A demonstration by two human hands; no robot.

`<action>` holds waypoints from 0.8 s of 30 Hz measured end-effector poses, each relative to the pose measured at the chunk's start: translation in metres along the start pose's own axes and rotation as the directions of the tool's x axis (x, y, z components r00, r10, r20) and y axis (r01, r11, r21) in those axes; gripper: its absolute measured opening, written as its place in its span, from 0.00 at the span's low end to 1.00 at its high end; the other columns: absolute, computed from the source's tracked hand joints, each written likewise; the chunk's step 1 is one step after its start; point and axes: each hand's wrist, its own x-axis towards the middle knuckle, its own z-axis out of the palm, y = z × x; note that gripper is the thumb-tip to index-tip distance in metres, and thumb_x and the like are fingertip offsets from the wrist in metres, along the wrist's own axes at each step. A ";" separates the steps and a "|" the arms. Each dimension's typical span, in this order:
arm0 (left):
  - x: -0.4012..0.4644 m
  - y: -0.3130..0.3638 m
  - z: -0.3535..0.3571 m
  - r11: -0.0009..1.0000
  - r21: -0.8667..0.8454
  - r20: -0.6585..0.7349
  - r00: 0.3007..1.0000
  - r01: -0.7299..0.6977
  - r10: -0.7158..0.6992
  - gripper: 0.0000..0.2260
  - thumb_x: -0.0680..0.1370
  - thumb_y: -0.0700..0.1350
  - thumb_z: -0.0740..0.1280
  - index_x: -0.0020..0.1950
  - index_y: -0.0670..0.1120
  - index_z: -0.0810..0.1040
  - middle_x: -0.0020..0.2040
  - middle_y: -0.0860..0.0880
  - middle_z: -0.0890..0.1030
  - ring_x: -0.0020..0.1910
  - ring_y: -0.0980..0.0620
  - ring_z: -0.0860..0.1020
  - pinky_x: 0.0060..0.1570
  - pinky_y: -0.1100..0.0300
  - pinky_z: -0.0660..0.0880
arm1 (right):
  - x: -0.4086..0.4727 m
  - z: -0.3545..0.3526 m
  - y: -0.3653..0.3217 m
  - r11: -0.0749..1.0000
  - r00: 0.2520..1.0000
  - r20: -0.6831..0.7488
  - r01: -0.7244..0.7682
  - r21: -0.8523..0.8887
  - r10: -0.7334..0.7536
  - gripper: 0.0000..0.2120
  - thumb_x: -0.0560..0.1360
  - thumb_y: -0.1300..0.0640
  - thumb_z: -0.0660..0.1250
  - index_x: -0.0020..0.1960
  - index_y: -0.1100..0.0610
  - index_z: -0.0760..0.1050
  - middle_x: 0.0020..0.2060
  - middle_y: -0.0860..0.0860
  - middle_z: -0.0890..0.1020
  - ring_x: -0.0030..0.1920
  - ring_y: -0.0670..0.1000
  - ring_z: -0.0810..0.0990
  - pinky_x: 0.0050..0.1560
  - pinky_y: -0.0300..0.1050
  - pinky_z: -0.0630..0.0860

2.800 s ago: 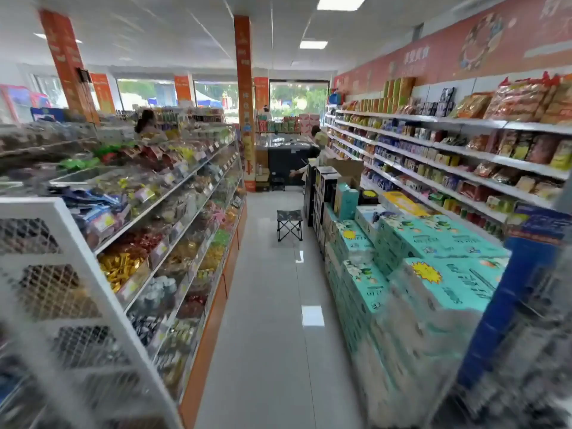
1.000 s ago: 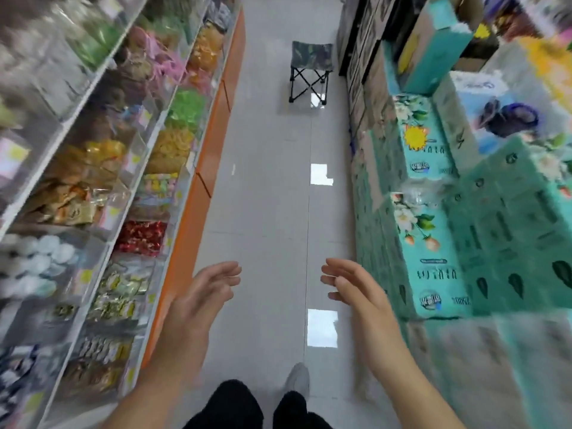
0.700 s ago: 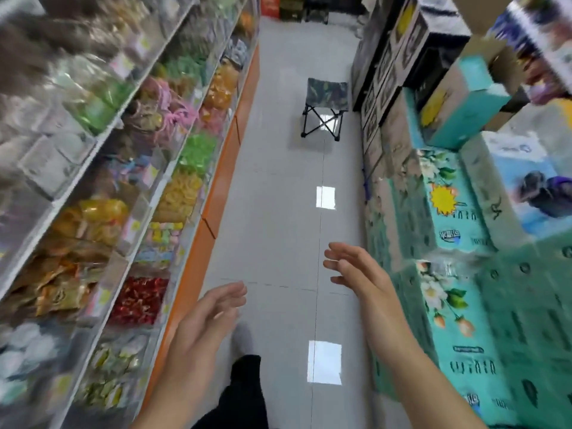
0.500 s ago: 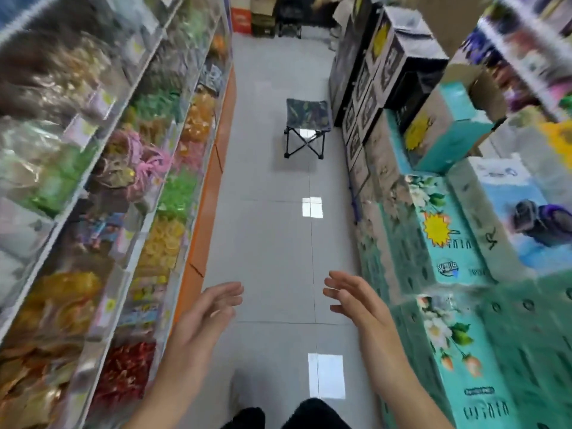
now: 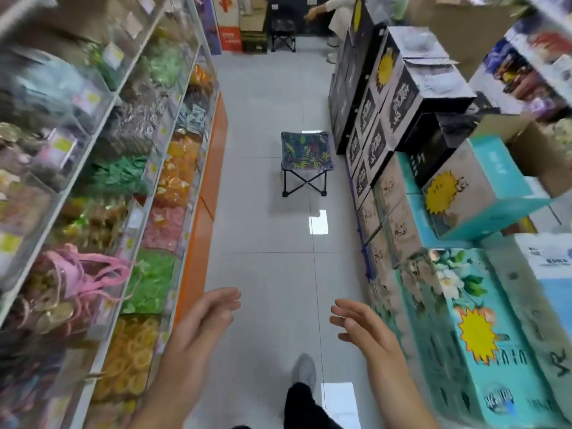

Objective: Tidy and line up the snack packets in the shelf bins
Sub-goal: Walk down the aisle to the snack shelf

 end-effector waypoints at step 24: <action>0.602 0.172 -0.025 0.998 -0.009 0.018 0.998 -0.060 0.060 0.13 0.77 0.43 0.67 0.62 0.45 0.82 0.58 0.48 0.85 0.60 0.48 0.82 0.62 0.48 0.77 | 0.542 0.132 -0.248 1.000 1.000 0.013 -0.012 -0.027 0.012 0.20 0.74 0.49 0.68 0.64 0.52 0.82 0.58 0.48 0.86 0.61 0.49 0.84 0.63 0.49 0.78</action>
